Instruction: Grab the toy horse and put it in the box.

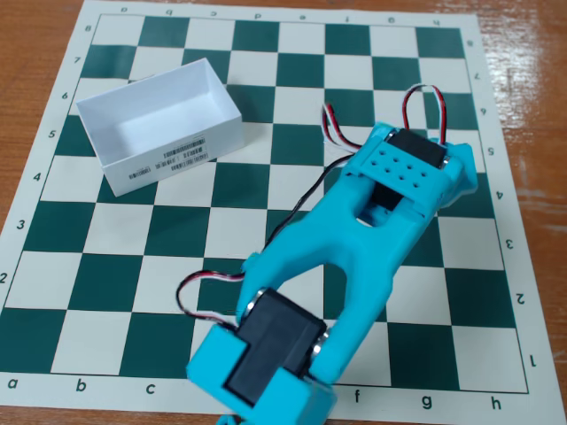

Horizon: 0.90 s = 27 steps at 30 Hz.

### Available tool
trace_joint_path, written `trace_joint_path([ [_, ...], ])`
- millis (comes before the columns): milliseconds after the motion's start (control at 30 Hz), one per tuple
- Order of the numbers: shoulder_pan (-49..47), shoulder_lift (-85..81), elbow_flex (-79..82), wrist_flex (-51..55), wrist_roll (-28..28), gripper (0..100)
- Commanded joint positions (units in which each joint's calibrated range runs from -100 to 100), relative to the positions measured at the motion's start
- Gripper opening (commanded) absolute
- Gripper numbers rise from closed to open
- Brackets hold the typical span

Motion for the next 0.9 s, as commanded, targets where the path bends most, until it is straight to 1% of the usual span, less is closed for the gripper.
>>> trace_joint_path([
  [0,-0.74,3.79,-8.56,2.26,0.55,40],
  [133,-1.45,10.52,-14.12,3.01,0.69,39],
  [300,-2.03,15.56,-16.30,3.01,0.69,39],
  [533,-2.95,18.48,-16.48,3.68,0.55,39],
  [867,-0.81,21.84,-20.76,3.34,1.13,39],
])
